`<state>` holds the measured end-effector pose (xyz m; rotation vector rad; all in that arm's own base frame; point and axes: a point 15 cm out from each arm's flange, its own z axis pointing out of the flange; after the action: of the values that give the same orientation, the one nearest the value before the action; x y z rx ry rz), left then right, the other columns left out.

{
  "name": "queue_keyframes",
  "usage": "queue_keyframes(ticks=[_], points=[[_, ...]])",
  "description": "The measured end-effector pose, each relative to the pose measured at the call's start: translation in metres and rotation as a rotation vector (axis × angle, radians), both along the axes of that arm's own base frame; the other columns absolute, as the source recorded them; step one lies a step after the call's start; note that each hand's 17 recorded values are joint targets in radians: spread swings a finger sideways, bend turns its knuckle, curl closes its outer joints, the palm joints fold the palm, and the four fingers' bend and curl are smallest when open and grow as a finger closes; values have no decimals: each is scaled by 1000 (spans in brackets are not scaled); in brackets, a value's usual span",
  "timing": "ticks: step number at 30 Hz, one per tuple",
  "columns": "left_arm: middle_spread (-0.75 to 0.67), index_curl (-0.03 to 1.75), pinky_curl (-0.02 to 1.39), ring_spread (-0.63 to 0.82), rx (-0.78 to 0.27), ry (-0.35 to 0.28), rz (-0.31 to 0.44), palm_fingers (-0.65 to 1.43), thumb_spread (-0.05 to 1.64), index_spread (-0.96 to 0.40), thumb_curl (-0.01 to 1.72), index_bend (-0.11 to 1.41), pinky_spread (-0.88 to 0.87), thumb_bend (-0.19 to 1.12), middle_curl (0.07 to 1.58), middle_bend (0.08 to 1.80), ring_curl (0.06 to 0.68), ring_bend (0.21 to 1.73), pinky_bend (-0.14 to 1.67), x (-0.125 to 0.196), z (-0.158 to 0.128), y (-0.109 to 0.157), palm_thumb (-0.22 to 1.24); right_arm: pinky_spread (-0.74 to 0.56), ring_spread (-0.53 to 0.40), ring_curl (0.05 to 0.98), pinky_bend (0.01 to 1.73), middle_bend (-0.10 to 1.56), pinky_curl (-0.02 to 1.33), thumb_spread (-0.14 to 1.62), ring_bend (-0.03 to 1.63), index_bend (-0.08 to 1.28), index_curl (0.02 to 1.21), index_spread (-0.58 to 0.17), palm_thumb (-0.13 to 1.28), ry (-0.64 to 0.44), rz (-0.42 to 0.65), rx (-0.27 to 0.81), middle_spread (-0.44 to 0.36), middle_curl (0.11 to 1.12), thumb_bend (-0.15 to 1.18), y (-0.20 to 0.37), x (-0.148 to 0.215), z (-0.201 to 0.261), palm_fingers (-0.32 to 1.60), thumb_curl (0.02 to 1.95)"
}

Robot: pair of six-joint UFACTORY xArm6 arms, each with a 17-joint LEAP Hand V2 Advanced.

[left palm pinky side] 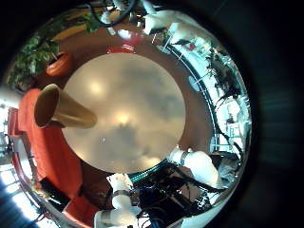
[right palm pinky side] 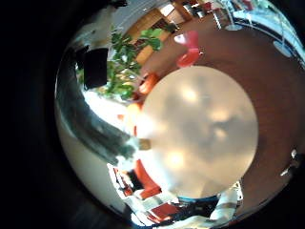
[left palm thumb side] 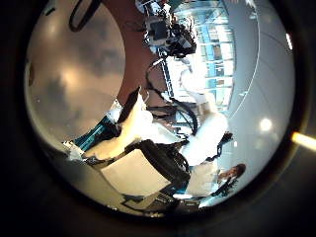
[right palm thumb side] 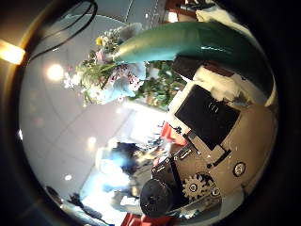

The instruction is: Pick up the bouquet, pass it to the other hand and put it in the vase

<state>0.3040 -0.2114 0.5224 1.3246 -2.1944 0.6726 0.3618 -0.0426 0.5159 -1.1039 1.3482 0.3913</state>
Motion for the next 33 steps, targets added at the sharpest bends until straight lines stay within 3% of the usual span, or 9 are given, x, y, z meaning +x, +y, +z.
queue_keyframes(ticks=[7,13,21,33], points=[[168,399,298,390,-293,45,10,356,1056,68,334,170,379,-30,415,274,148,574,201,13,40,-17,274,-187,-176,669,1197,1386,949,841,1467,1173,879,-214,1109,-21,290,117,-97,734,32,62,-30,12,1162,1244],[184,387,312,413,-528,147,-12,313,1019,90,332,164,382,-34,412,254,151,584,220,21,69,-6,240,-193,-176,667,1186,1393,971,840,1470,1181,871,-211,1104,-30,350,117,-97,727,25,78,-35,9,1159,1287],[262,363,328,454,-588,128,-13,227,983,133,331,157,418,-32,395,207,155,593,253,27,69,-6,220,-190,-175,666,1172,1398,997,835,1471,1188,861,-208,1105,-15,428,142,-96,719,16,104,-41,-6,1158,1334],[316,328,339,474,-591,106,10,187,956,161,338,156,444,-29,383,205,165,619,280,35,70,-5,230,-189,-175,664,1155,1404,1027,835,1472,1200,848,-206,1106,-27,577,110,-95,710,1,152,-66,1,1158,1388]])
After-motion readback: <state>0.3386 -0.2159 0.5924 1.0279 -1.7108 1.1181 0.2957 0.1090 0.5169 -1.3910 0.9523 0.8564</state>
